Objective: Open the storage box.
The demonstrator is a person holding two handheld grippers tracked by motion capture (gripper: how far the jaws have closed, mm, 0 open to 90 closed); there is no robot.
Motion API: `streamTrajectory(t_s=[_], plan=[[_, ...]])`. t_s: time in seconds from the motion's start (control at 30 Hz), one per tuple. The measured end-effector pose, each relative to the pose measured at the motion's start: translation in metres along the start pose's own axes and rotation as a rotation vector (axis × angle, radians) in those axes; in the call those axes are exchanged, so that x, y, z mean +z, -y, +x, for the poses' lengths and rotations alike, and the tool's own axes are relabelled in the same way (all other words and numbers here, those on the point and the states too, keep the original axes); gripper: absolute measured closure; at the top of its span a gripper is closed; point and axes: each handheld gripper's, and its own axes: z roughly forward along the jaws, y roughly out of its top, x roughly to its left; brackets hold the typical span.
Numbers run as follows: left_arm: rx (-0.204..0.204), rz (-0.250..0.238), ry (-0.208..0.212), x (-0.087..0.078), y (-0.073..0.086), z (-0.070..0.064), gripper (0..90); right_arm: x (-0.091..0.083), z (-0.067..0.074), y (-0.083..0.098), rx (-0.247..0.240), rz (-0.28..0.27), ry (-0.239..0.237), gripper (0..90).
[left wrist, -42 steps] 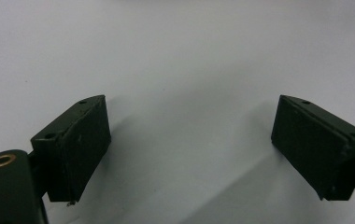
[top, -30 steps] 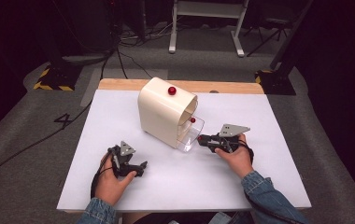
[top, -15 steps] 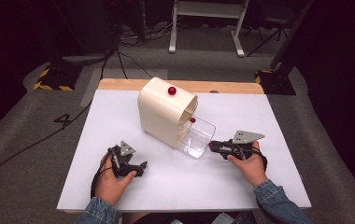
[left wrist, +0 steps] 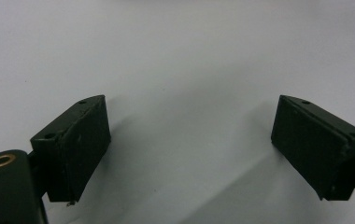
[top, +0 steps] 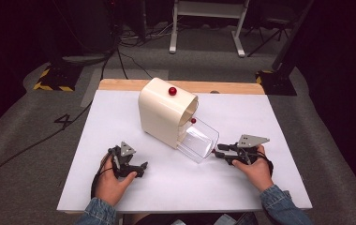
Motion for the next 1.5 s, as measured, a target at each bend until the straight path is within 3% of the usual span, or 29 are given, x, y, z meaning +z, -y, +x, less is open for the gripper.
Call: streamTrajectory(t_s=[0.2, 0.4, 0.63, 0.67, 0.73, 0.77, 1.0, 1.27, 1.5], plan=[[0.000, 0.001, 0.000, 0.000, 0.000, 0.000, 11.9, -0.015, 0.001, -0.001, 0.003, -0.017, 0.020, 59.6], [-0.001, -0.001, 0.000, 0.000, 0.000, 0.000, 11.9, -0.033, 0.003, -0.014, 0.012, -0.060, 0.040, 57.8], [0.000, -0.001, 0.000, 0.000, 0.000, 0.000, 12.0, -0.042, 0.008, -0.046, -0.025, -0.093, 0.032, 56.7], [0.000, -0.001, 0.000, 0.000, 0.000, 0.000, 12.0, -0.041, 0.009, -0.059, -0.041, -0.100, 0.029, 56.7], [0.000, 0.000, 0.000, 0.000, 0.000, 0.000, 12.0, -0.041, 0.010, -0.063, -0.048, -0.103, 0.028, 56.7], [0.000, 0.000, 0.000, 0.000, 0.000, 0.000, 12.0, -0.038, 0.012, -0.074, -0.063, -0.107, 0.025, 56.7], [0.001, -0.003, 0.000, 0.000, 0.000, 0.000, 12.0, -0.015, 0.014, -0.099, -0.105, -0.097, 0.011, 56.4], [0.000, -0.003, 0.000, 0.000, 0.000, 0.000, 12.0, 0.016, 0.008, -0.112, -0.103, -0.105, -0.003, 58.5], [-0.002, -0.008, -0.005, 0.000, 0.001, -0.001, 12.1, 0.030, 0.003, -0.115, -0.097, -0.113, -0.012, 60.5]])
